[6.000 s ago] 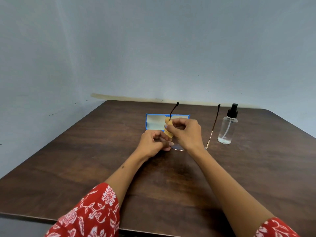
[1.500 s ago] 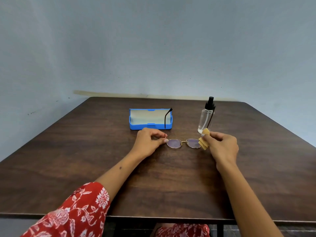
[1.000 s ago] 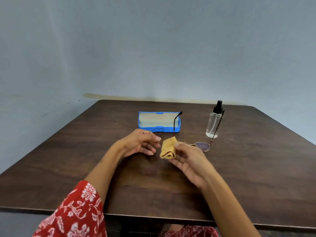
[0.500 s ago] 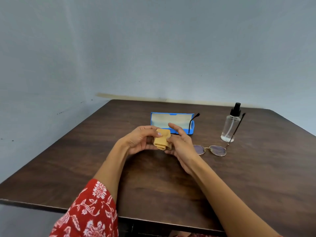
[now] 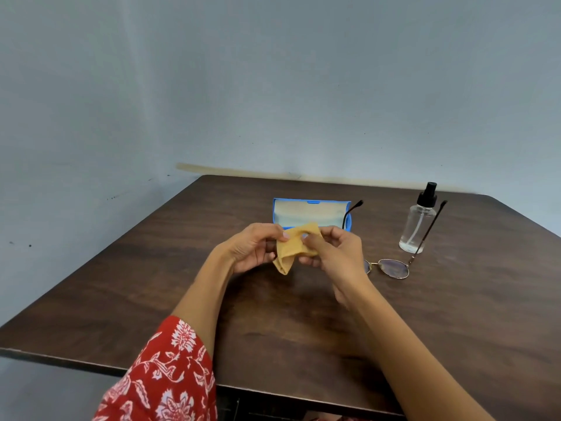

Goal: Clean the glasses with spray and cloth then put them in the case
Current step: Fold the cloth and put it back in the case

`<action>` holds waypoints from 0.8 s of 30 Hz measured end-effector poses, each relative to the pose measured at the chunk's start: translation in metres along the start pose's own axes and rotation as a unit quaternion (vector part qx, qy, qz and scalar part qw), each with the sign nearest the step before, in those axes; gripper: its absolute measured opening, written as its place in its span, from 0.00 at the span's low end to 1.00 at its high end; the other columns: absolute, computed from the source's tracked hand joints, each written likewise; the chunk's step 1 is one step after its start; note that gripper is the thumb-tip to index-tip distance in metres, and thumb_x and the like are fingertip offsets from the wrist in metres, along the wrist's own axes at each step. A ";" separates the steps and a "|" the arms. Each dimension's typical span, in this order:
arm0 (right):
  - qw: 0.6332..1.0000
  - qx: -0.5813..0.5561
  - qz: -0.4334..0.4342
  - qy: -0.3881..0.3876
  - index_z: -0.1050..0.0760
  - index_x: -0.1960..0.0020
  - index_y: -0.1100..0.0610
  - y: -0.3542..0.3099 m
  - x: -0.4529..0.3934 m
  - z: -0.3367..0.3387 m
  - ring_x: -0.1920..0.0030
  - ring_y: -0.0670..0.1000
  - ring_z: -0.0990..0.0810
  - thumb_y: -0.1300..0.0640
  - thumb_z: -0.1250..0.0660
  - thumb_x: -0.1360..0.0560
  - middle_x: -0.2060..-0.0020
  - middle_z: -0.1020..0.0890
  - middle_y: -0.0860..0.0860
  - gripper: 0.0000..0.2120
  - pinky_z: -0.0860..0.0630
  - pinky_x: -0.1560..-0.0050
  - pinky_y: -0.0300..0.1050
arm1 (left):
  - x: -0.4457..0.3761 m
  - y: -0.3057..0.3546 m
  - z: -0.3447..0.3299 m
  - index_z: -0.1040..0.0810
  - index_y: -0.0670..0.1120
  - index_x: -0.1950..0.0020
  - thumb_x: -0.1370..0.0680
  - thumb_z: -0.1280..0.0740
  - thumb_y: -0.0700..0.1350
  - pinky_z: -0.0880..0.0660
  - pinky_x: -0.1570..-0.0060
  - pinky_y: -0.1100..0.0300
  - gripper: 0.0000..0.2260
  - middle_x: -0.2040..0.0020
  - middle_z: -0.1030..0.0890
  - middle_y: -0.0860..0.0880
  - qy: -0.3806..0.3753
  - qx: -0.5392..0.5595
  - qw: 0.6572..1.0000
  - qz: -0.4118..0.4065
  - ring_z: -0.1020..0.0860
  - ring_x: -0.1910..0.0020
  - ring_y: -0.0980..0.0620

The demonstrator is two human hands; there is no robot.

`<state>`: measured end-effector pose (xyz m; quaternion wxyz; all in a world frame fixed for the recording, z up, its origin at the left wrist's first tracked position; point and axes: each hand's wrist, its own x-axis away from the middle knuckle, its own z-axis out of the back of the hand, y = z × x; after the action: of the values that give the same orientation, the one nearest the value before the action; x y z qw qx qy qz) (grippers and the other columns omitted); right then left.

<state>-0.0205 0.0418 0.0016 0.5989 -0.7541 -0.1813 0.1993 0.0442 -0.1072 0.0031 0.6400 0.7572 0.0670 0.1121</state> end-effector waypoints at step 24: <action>0.981 0.188 0.004 0.051 0.25 0.46 0.58 -0.025 0.011 -0.007 0.60 0.51 0.18 0.44 0.31 0.29 0.58 0.19 0.53 0.21 0.19 0.55 0.48 | 0.004 0.009 0.002 0.15 0.44 0.61 0.35 0.28 0.36 0.32 0.52 0.59 0.06 0.64 0.17 0.51 -0.030 -0.046 0.994 -0.091 0.22 0.60 0.55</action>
<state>-0.0086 0.0472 0.0261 0.7379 -0.6377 -0.1063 0.1936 0.0477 -0.1095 0.0116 0.6835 0.7206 0.1110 0.0340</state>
